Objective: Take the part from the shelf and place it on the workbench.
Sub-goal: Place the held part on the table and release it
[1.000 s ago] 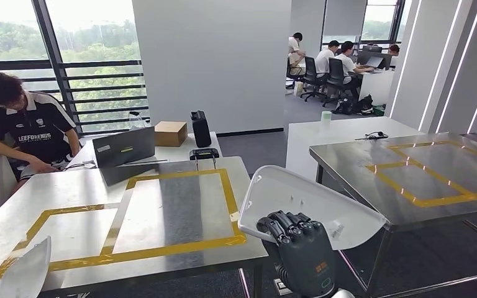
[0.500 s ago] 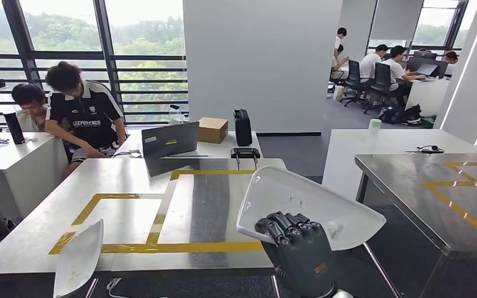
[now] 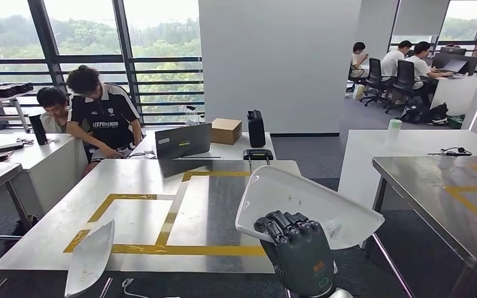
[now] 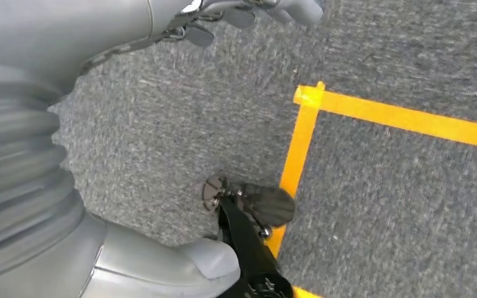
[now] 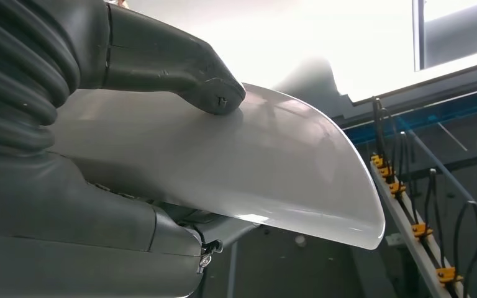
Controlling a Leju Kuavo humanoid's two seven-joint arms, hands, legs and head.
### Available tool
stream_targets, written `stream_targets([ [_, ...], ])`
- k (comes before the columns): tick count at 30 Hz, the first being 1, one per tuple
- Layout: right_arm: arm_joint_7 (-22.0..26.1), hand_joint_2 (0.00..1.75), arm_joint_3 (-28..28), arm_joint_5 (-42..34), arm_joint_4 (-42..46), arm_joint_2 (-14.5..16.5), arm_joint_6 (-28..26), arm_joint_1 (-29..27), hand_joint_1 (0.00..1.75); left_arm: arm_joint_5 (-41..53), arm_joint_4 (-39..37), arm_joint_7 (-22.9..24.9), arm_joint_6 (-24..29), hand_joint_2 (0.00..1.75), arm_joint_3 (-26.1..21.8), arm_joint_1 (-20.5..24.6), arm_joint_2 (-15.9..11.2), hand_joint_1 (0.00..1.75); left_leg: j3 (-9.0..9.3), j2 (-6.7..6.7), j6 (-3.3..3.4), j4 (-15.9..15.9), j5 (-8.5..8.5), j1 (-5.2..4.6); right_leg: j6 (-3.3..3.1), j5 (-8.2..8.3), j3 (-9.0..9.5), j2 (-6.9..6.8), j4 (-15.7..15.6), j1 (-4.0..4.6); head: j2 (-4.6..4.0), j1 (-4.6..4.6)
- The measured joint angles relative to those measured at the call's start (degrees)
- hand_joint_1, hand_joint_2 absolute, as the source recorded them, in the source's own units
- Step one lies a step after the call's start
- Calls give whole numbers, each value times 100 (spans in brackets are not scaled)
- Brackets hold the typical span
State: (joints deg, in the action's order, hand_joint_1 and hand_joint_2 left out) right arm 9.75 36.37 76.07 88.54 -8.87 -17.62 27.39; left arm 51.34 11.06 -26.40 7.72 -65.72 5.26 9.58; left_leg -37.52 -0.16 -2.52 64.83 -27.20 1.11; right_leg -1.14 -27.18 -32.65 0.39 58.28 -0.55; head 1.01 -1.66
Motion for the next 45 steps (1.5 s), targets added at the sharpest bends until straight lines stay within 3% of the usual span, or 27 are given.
stream_targets([
  [2, 1, 175, 0, -7, -9, 4, 2, 16, 175, 5, 0, 7, 0, 175, 0, 9, -3, 0, 239, 0, 64, -464, 114, -4, 74, -54, -11, -13, 55, 6, 0, 3],
  [6, -1, 175, 0, -25, -21, 4, 3, 30, 175, 13, 2, 28, 1, 175, 0, 2, -10, 0, 295, -23, 254, -536, 80, -24, 195, -132, -30, -19, 129, -9, 0, 7],
  [8, -6, 175, 0, -35, -22, 5, 7, 36, 175, 16, 4, 42, 2, 175, 0, 5, -15, 0, 326, -23, 318, -556, 73, -13, 233, -361, -255, -20, 592, -18, 0, 7],
  [10, -15, 175, 0, -44, -34, 6, 41, 25, 175, 21, 3, 52, 2, 175, 0, 7, -16, 0, 341, -23, 357, -555, 49, -24, 248, -647, -677, -19, 1358, -17, 0, 7],
  [11, -25, 175, 0, -49, -50, 7, 78, 14, 175, 23, 3, 56, 2, 175, 0, 4, -16, 0, 350, -25, 367, -554, 37, -30, 248, -690, -848, -19, 1621, -17, 0, 8],
  [12, -38, 175, 0, -53, -73, 7, 122, 7, 175, 28, 2, 58, 2, 175, 0, 0, -17, 0, 364, -30, 371, -553, 24, -34, 241, -624, -926, -19, 1685, -16, 0, 8],
  [13, -55, 175, 0, -57, -102, 7, 165, 10, 175, 34, 2, 60, 1, 175, 0, -3, -17, 0, 385, -38, 368, -553, 10, -35, 226, -450, -887, -19, 1513, -16, 0, 8],
  [15, -102, 175, -2, -66, -198, 8, 243, 66, 175, 53, 2, 58, -2, 175, 0, -2, -16, 0, 435, -54, 335, -551, -30, -41, 180, -14, -563, -19, 732, -7, 0, 6],
  [17, -132, 175, -13, -76, -320, 15, 291, 151, 175, 71, 2, 55, -5, 175, 0, 5, -14, 0, 454, -63, 279, -545, -61, -52, 144, 163, -303, -16, 165, 23, 0, 5],
  [19, -147, 175, -50, -85, -429, 22, 307, 198, 175, 83, 2, 54, -7, 175, 0, 5, -11, 0, 456, -66, 212, -558, -71, -47, 111, 131, -262, -12, 77, 55, 0, 6],
  [22, -210, 175, -110, -81, -590, 44, 329, 287, 175, 96, 2, 45, -8, 175, 0, 7, -5, 0, 380, -54, 124, -403, -171, -34, 20, 137, -199, -13, 13, 23, 0, 4],
  [25, -237, 175, -194, -78, -823, 76, 377, 390, 175, 102, 1, 40, -19, 175, 0, 5, -5, 0, -145, -36, 78, 594, -570, -27, -59, 96, -129, -28, -6, 13, 0, -5],
  [26, -237, 175, -215, -78, -892, 81, 386, 396, 175, 103, 1, 42, -22, 175, 0, -2, -5, 0, -328, -34, 66, 898, -642, -24, -67, 78, -110, -31, -3, 15, 0, -5],
  [27, -237, 175, -229, -78, -944, 84, 388, 396, 175, 103, 0, 42, -23, 175, 0, -10, -5, 0, -426, -30, 58, 1021, -607, -22, -67, 58, -90, -30, 3, 15, 0, -5],
  [28, -237, 175, -240, -79, -984, 86, 390, 398, 175, 103, 1, 43, -24, 175, 0, -14, -7, 0, -415, -26, 55, 923, -462, -20, -58, 35, -66, -29, 12, 11, 0, -5],
  [30, -237, 175, -266, -80, -1067, 98, 401, 427, 175, 113, 2, 46, -24, 175, 0, -14, -13, 0, -143, -10, 66, 238, -31, -14, -20, -28, -13, -25, 45, 0, 0, -5],
  [32, -233, 175, -307, -95, -1204, 116, 437, 507, 175, 140, 1, 57, -27, 175, 0, -2, -17, 0, 128, -1, 108, -360, 166, -28, 44, -88, -4, -17, 96, 13, 0, -3],
  [37, -155, 175, -458, -179, -1811, 215, 499, 784, 175, 199, -1, 73, -42, 175, 0, 2, -15, 0, 213, -21, 294, -512, 141, -38, 196, -198, -68, -19, 223, 11, 0, 4],
  [38, -134, 175, -484, -187, -1928, 238, 500, 854, 175, 199, 1, 74, -42, 175, 0, 7, -15, 0, 223, -19, 325, -525, 141, -29, 219, -310, -186, -21, 453, 6, 0, 4],
  [41, -111, 175, -520, -201, -2227, 283, 500, 965, 175, 201, 2, 74, -42, 175, 0, 19, -16, 0, 237, -20, 377, -526, 112, -34, 254, -693, -803, -22, 1549, 1, 0, 7],
  [42, -111, 175, -523, -203, -2298, 292, 500, 967, 175, 202, 2, 75, -42, 175, 0, 15, -15, 0, 246, -26, 381, -525, 102, -35, 254, -684, -940, -22, 1728, 0, 0, 7],
  [43, -111, 175, -529, -204, -2353, 300, 500, 969, 175, 202, 2, 77, -42, 175, 0, 10, -14, 0, 262, -33, 380, -524, 90, -35, 248, -557, -966, -22, 1675, 0, 0, 7],
  [45, -111, 175, -545, -208, -2424, 318, 499, 992, 175, 202, 2, 78, -43, 175, 0, 6, -12, 0, 313, -46, 358, -522, 55, -35, 216, -101, -713, -24, 982, 0, 0, 7],
])
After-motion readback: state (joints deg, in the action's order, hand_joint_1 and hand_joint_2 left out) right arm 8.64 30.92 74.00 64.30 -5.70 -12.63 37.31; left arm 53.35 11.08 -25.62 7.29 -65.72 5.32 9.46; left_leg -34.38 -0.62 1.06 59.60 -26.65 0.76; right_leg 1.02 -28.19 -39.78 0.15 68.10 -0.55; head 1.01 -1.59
